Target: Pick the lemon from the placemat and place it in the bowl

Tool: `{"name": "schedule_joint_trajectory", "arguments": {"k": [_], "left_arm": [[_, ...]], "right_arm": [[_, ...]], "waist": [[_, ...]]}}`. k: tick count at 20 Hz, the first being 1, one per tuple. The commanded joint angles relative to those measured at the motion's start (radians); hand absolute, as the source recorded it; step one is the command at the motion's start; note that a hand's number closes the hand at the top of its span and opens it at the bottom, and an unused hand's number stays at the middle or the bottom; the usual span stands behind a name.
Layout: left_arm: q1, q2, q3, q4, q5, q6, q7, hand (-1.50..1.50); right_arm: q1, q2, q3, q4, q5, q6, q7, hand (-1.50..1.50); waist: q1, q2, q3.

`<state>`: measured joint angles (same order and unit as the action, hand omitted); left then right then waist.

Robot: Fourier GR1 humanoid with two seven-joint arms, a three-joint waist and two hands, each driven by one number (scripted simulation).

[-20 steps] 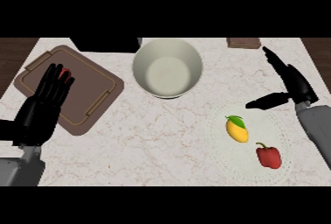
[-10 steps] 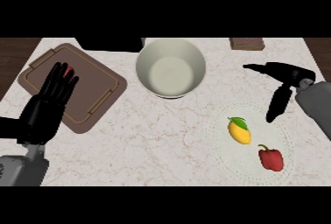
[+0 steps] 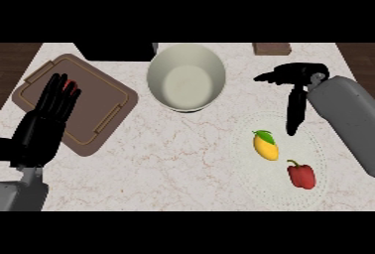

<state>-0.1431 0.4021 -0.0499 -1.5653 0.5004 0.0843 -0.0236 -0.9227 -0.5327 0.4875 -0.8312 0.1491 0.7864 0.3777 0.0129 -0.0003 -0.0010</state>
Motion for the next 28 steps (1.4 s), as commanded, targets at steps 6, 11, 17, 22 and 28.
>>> {"name": "schedule_joint_trajectory", "arguments": {"k": [6,11,17,22,28], "left_arm": [[0.096,-0.036,0.026,-0.051,-0.03,-0.049,-0.02,0.0],[0.059,-0.066,0.043,-0.01,-0.058,-0.053,-0.017,0.0],[-0.006,-0.076,0.076,0.062,-0.065,-0.093,-0.012,0.0],[0.049,-0.114,0.07,-0.012,-0.106,-0.07,-0.006,0.0],[-0.021,-0.117,0.101,0.0,-0.125,-0.062,0.061,0.0]], "right_arm": [[0.183,0.034,-0.075,-0.181,0.04,0.022,0.094,-1.5],[0.288,0.014,-0.115,-0.316,0.11,-0.015,0.089,-1.5],[0.344,0.029,-0.147,-0.3,0.232,-0.112,-0.06,-1.5],[0.351,0.103,-0.152,-0.237,0.331,-0.17,-0.112,-1.5],[0.348,0.129,-0.158,-0.154,0.435,-0.161,-0.186,-1.5]], "waist": [[-0.013,-0.003,0.001],[-0.012,-0.001,0.001],[-0.01,0.001,0.001],[-0.006,0.001,0.001],[-0.007,0.002,0.001]]}}
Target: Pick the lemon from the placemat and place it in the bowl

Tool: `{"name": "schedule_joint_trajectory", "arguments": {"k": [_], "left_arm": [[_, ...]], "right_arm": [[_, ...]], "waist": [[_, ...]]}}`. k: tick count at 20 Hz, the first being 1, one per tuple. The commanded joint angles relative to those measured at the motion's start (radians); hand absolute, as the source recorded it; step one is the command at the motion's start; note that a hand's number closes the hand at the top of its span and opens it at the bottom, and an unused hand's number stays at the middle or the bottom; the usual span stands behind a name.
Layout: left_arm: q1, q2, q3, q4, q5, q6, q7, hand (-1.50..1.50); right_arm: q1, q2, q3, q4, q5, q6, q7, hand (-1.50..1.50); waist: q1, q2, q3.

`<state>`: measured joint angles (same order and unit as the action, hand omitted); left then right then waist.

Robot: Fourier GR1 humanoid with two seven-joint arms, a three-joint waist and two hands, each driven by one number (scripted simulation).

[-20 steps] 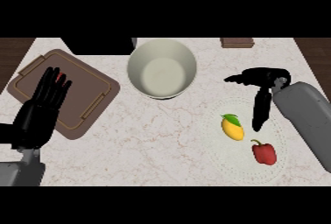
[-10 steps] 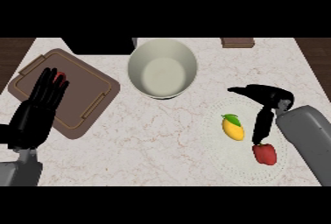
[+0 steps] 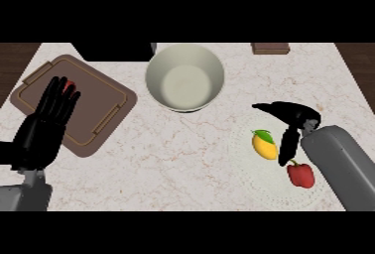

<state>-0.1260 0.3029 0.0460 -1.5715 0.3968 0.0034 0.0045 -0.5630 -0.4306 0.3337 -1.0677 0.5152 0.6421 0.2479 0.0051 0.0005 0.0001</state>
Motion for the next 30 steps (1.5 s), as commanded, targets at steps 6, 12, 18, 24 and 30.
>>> {"name": "schedule_joint_trajectory", "arguments": {"k": [6,12,18,24,30], "left_arm": [[0.011,-0.013,0.046,0.004,-0.016,-0.057,0.007,0.0],[0.008,-0.07,0.026,-0.006,-0.063,-0.033,0.004,0.0],[-0.003,-0.029,0.078,-0.043,-0.02,-0.062,0.059,0.0],[0.013,-0.059,0.082,-0.049,-0.051,-0.069,0.044,0.0],[-0.03,-0.074,0.071,-0.001,-0.075,-0.042,0.04,0.0]], "right_arm": [[-0.047,0.118,-0.036,0.136,0.133,-0.004,-0.003,-1.5],[-0.013,0.121,-0.029,0.18,0.22,-0.023,-0.086,1.5],[-0.069,0.079,0.035,0.206,0.323,-0.05,-0.256,1.5],[-0.051,0.085,0.004,0.203,0.399,-0.076,-0.321,1.5],[-0.062,0.338,0.032,0.077,0.425,-0.152,-0.069,1.5]], "waist": [[0.001,0.0,0.0],[0.0,0.0,0.0],[0.005,0.001,0.0],[0.0,0.0,0.0],[-0.012,-0.005,-0.001]]}}
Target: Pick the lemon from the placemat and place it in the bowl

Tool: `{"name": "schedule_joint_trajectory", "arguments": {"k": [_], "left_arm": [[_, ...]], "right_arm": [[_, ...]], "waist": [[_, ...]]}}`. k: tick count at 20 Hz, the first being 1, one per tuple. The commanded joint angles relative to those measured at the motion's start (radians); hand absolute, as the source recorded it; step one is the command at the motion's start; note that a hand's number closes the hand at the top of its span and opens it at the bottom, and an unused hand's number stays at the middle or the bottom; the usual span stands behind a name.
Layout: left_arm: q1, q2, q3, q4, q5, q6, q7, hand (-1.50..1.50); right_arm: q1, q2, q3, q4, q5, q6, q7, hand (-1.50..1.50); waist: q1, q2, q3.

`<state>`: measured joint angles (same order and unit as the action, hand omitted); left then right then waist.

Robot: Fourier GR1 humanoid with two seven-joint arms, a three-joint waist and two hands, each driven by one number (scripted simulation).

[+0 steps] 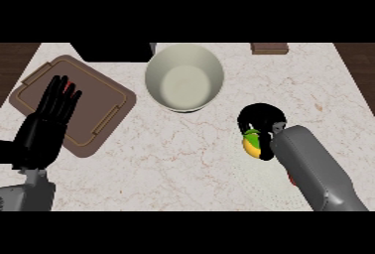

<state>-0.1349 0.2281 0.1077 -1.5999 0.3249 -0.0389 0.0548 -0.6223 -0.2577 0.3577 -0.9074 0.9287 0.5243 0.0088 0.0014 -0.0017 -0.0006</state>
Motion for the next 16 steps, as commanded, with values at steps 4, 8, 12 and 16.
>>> {"name": "schedule_joint_trajectory", "arguments": {"k": [4,8,12,16], "left_arm": [[-0.022,-0.011,-0.029,0.03,0.004,-0.031,0.002,0.0],[-0.049,-0.014,-0.036,0.032,0.001,-0.028,0.01,0.0],[-0.046,-0.006,-0.032,0.027,-0.001,-0.03,0.015,0.0],[-0.064,0.001,-0.006,0.066,0.003,-0.027,0.005,0.0]], "right_arm": [[-0.037,0.251,0.136,-0.142,-0.066,-0.205,0.406,1.5],[-0.131,0.255,0.243,-0.237,-0.145,-0.302,0.641,1.5],[-0.22,0.257,0.315,-0.35,-0.158,-0.411,0.9,1.5],[-0.355,0.257,0.382,-0.43,-0.146,-0.403,1.16,1.5]], "waist": [[0.068,0.003,0.0],[0.082,0.0,0.0],[0.073,-0.008,-0.001],[0.037,-0.007,-0.002]]}}
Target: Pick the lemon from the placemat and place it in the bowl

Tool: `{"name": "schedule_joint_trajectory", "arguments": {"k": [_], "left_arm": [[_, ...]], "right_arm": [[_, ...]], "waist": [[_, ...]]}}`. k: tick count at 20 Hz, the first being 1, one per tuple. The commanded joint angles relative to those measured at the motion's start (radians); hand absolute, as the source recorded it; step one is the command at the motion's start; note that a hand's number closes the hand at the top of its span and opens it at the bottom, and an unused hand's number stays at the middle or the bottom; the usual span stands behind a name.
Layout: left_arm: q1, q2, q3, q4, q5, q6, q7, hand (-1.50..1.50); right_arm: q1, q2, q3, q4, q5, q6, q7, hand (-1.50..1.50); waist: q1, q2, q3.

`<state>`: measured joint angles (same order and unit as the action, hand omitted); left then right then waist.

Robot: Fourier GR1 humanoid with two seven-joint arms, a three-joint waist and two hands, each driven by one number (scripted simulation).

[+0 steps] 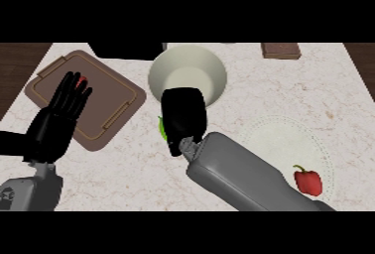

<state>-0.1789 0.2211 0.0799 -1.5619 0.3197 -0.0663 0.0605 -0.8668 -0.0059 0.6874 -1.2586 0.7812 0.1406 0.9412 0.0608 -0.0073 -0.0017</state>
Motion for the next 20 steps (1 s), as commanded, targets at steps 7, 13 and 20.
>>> {"name": "schedule_joint_trajectory", "arguments": {"k": [7,13,20], "left_arm": [[0.024,-0.001,0.019,-0.037,-0.004,0.018,-0.006,0.0],[0.055,0.035,0.053,-0.044,0.03,-0.025,0.007,0.0],[0.076,-0.007,0.028,0.005,-0.011,-0.027,-0.067,0.0]], "right_arm": [[-0.279,0.005,0.013,-0.017,0.028,-0.039,0.402,1.5],[-0.289,0.005,-0.079,0.088,0.09,-0.158,0.339,1.5],[-0.292,-0.021,-0.269,0.239,0.135,-0.279,0.13,1.5]], "waist": [[-0.028,0.001,0.0],[-0.036,0.007,0.001],[-0.045,0.013,0.001]]}}
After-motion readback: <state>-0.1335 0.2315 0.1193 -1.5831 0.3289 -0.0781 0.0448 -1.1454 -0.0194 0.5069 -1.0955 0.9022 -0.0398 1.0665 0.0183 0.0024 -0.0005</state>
